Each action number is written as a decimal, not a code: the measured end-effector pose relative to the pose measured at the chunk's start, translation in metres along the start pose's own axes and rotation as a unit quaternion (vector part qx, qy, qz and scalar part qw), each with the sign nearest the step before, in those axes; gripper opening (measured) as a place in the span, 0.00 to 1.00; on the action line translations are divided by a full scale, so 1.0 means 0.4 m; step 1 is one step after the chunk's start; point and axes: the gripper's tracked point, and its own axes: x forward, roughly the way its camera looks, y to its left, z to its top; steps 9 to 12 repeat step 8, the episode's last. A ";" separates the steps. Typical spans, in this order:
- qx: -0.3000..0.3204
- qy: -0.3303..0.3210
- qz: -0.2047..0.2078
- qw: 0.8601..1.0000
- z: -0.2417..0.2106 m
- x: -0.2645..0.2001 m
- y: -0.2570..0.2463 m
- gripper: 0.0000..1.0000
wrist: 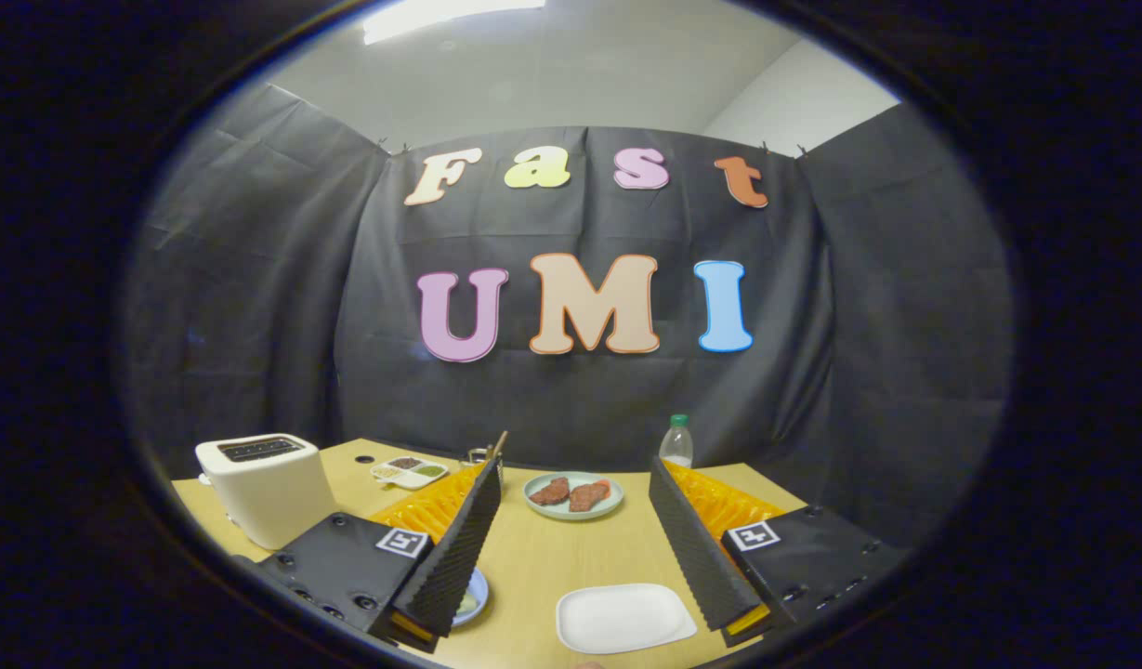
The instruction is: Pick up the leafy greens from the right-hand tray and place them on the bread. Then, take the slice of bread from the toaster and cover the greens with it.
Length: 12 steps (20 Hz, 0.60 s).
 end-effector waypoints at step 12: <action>0.018 0.022 0.011 1.000 -0.041 -0.013 -0.054 1.00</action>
